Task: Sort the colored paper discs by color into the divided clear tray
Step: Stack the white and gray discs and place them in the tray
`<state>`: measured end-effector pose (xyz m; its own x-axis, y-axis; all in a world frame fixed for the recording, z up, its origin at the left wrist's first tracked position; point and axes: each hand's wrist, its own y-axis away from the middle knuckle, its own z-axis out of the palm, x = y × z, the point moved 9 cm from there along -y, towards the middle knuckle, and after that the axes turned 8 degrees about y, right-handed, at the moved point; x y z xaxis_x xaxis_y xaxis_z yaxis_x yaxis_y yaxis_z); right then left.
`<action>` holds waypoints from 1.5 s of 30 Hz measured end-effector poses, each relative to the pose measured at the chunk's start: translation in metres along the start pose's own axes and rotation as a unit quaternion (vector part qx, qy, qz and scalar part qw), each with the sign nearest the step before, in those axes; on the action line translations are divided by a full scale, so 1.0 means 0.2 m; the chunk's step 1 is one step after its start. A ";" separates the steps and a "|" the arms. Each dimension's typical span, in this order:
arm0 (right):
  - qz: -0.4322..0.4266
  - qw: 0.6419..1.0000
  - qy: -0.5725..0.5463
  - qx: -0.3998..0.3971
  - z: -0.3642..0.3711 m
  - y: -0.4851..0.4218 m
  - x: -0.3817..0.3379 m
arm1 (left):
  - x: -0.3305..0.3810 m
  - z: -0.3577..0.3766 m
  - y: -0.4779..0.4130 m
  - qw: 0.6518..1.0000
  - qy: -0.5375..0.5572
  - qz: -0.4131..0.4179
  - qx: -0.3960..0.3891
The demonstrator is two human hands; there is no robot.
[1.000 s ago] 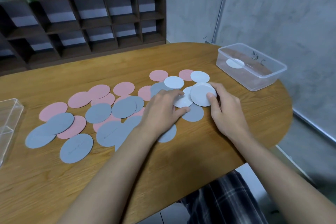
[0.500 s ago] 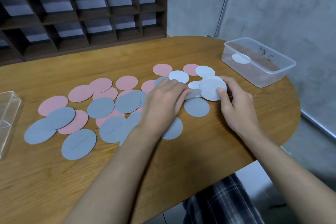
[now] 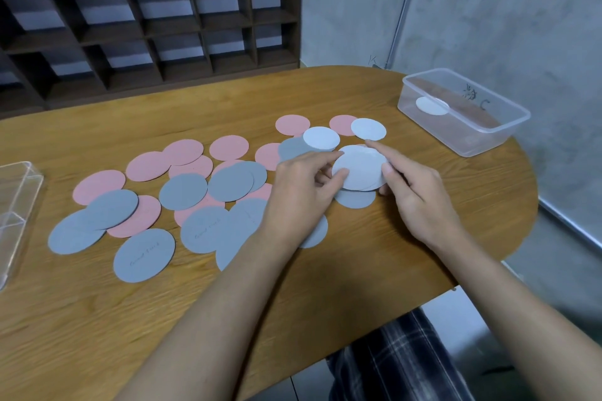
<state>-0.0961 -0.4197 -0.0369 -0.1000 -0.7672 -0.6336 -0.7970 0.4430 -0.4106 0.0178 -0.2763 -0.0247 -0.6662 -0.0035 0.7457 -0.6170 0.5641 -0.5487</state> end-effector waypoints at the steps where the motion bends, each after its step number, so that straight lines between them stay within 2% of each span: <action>1: -0.002 1.000 -0.006 -0.005 0.00 0.00 0.00 | -0.01 0.01 0.00 1.000 -0.004 -0.010 -0.004; 4: -0.006 1.000 -0.010 -0.017 0.02 0.01 -0.01 | -0.04 0.01 0.00 0.999 -0.008 -0.034 -0.005; 8: -0.032 0.997 0.055 -0.035 0.05 0.01 -0.03 | -0.08 0.01 0.00 0.997 0.003 -0.074 0.004; 11: -0.051 0.996 0.072 -0.020 0.04 -0.01 -0.05 | -0.08 0.03 0.00 0.998 -0.014 -0.069 -0.004; 15: 0.015 0.998 0.048 0.050 -0.05 -0.03 0.05 | -0.06 0.04 0.00 0.997 -0.056 -0.046 -0.023; 19: 0.104 0.990 -0.033 0.087 -0.09 -0.06 0.23 | -0.06 0.08 -0.02 0.994 -0.090 -0.023 -0.063; 31: 0.072 0.995 0.027 0.070 -0.17 -0.13 0.30 | -0.10 0.31 -0.15 0.971 -0.175 -0.050 -0.153; 36: 0.085 0.993 0.017 0.074 -0.17 -0.13 0.32 | -0.11 0.32 -0.15 0.974 -0.189 -0.076 -0.098; 38: 0.087 0.994 0.014 0.071 -0.17 -0.13 0.32 | -0.10 0.32 -0.14 0.969 -0.214 -0.073 -0.101; 42: 0.085 0.994 0.006 0.071 -0.16 -0.14 0.33 | -0.07 0.30 -0.14 0.960 -0.259 -0.034 -0.098; 45: 0.084 0.994 0.006 0.068 -0.16 -0.14 0.33 | -0.02 0.24 -0.15 0.969 -0.244 0.003 -0.048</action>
<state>-0.0995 -0.4971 -0.0466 -0.2331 -0.6815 -0.6937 -0.6807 0.6238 -0.3841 0.0189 -0.3325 -0.0299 -0.8022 -0.3768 0.4631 -0.5870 0.6391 -0.4969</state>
